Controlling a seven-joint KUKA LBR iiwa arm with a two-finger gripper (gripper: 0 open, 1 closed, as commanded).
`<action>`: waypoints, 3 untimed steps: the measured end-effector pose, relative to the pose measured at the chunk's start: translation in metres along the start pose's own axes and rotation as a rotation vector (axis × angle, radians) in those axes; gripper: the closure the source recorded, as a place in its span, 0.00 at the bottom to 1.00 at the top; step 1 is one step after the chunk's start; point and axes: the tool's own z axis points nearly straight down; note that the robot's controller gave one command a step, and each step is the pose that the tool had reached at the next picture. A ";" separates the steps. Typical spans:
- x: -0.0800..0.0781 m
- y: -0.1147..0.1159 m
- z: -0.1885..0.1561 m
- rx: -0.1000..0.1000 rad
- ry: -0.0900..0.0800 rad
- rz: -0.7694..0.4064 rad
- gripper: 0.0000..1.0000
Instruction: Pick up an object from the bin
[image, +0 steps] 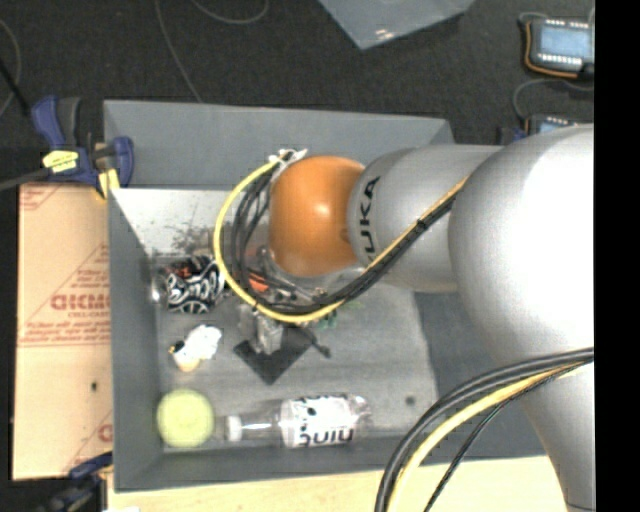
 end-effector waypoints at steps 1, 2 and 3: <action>0.006 -0.001 -0.006 -0.001 0.002 0.079 1.00; 0.019 -0.024 -0.008 -0.001 -0.002 0.301 1.00; 0.031 -0.039 -0.001 0.000 0.000 0.372 1.00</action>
Offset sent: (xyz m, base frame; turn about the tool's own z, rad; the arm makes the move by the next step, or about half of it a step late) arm -0.0097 -0.0511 0.0064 0.3768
